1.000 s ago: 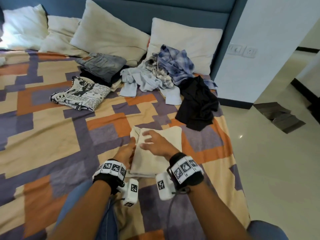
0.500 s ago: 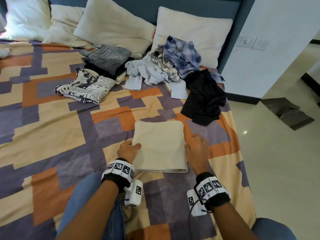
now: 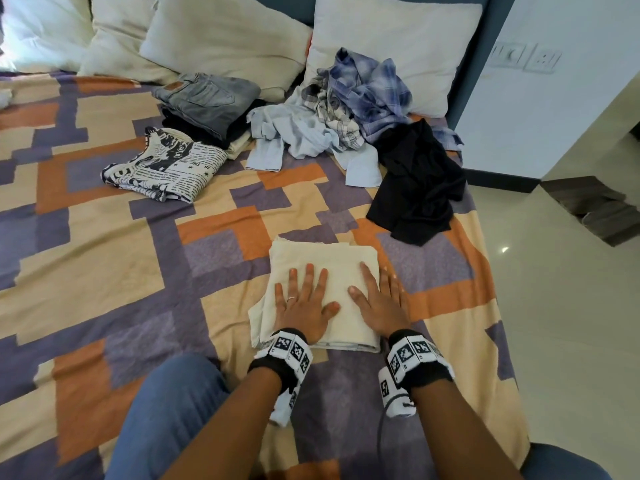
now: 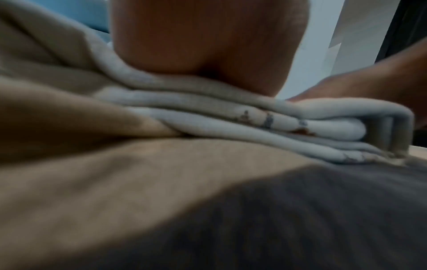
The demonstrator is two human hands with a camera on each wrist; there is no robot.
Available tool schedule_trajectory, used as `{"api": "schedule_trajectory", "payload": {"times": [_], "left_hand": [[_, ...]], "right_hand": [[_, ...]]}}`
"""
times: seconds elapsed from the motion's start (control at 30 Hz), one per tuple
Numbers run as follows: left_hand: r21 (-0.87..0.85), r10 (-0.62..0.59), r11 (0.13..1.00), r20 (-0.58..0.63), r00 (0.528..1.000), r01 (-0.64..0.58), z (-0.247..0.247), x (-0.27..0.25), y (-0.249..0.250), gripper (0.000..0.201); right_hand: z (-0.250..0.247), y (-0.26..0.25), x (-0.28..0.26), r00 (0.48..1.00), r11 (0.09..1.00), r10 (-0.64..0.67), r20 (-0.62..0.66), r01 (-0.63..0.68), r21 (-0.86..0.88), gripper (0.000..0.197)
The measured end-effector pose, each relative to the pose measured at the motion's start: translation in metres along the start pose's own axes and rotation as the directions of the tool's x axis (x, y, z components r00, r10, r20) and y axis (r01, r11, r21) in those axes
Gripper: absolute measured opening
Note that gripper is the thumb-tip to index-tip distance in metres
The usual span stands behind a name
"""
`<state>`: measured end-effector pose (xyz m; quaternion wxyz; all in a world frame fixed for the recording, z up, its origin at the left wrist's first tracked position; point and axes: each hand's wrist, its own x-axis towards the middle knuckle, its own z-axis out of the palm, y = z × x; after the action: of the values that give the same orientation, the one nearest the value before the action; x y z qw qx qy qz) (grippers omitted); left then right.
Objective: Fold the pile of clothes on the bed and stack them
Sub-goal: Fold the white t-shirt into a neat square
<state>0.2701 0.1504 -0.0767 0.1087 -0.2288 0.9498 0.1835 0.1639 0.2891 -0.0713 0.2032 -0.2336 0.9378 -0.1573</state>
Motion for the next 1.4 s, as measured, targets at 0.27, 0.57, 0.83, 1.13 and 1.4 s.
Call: {"api": "schedule_trajectory", "payload": {"times": [0.27,0.57,0.83,1.13,1.4], "left_hand": [[-0.020,0.054,0.998,0.035,0.998,-0.053,-0.002,0.004,-0.011,0.074],[-0.923,-0.275,0.382,-0.074,0.959,0.039,-0.031,-0.021,0.000,0.016],[-0.937,-0.070,-0.342,0.094,0.993,0.065,-0.130,-0.032,0.009,0.074],[-0.945,-0.078,-0.177,0.291,0.953,0.274,-0.066,-0.055,-0.003,0.059],[-0.878,-0.473,0.459,-0.113,0.874,0.135,0.011,-0.069,0.002,0.077]], "right_hand": [[-0.008,-0.006,-0.010,1.000,0.969,-0.019,0.011,0.015,0.247,0.080],[-0.036,-0.028,-0.024,0.986,0.532,0.154,0.069,-0.142,0.835,0.040],[-0.112,-0.084,-0.053,0.744,0.852,-0.480,-0.464,0.522,-0.044,0.040],[-0.007,-0.015,-0.095,0.642,0.683,-0.701,-0.311,0.477,-0.554,0.034],[0.027,0.026,-0.133,0.776,0.887,-0.287,-0.562,0.436,0.150,0.035]]}}
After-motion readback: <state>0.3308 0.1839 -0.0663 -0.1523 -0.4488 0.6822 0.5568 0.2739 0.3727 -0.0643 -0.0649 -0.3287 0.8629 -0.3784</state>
